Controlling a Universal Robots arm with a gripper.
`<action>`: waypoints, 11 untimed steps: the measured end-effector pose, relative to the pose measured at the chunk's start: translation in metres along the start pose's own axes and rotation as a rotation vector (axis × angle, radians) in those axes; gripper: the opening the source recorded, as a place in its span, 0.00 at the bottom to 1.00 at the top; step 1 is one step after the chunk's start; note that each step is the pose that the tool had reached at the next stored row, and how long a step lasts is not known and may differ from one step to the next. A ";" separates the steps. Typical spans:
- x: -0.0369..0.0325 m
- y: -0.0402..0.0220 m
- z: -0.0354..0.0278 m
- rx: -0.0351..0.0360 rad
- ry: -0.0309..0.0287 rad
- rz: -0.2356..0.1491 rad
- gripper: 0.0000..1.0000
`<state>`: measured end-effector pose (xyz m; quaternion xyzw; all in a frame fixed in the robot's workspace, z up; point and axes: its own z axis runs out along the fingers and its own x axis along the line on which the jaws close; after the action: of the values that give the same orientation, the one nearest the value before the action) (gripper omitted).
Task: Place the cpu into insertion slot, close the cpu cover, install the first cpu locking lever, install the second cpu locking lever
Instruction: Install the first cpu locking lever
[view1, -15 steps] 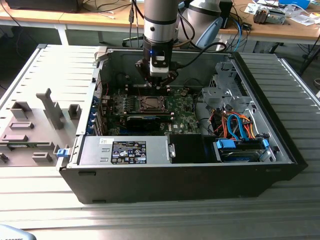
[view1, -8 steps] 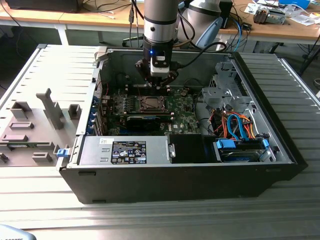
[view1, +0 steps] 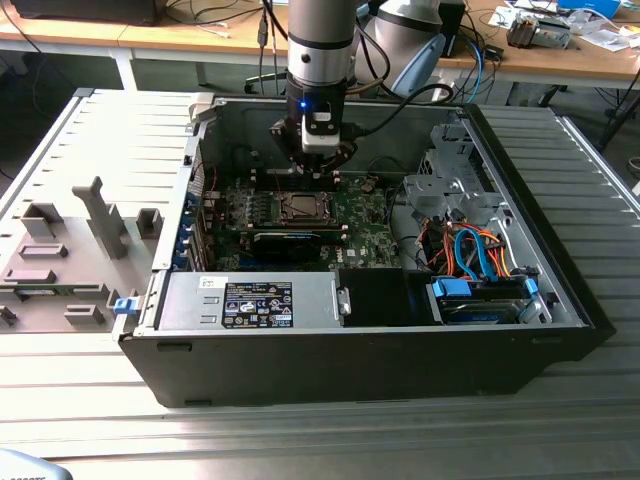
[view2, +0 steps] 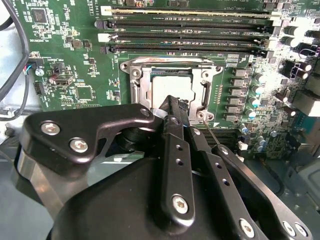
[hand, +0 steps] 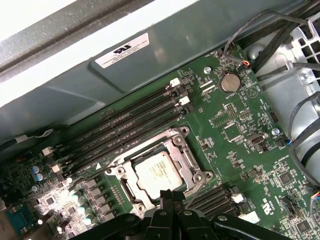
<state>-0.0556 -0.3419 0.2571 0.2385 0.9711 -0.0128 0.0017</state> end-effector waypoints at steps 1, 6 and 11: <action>0.0000 0.0000 0.0000 -0.0001 0.0000 -0.001 0.11; 0.0000 0.0000 0.0001 -0.0001 -0.0003 -0.012 0.11; 0.0000 0.0000 0.0002 -0.0002 -0.0006 -0.022 0.11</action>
<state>-0.0556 -0.3419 0.2569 0.2280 0.9736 -0.0128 0.0019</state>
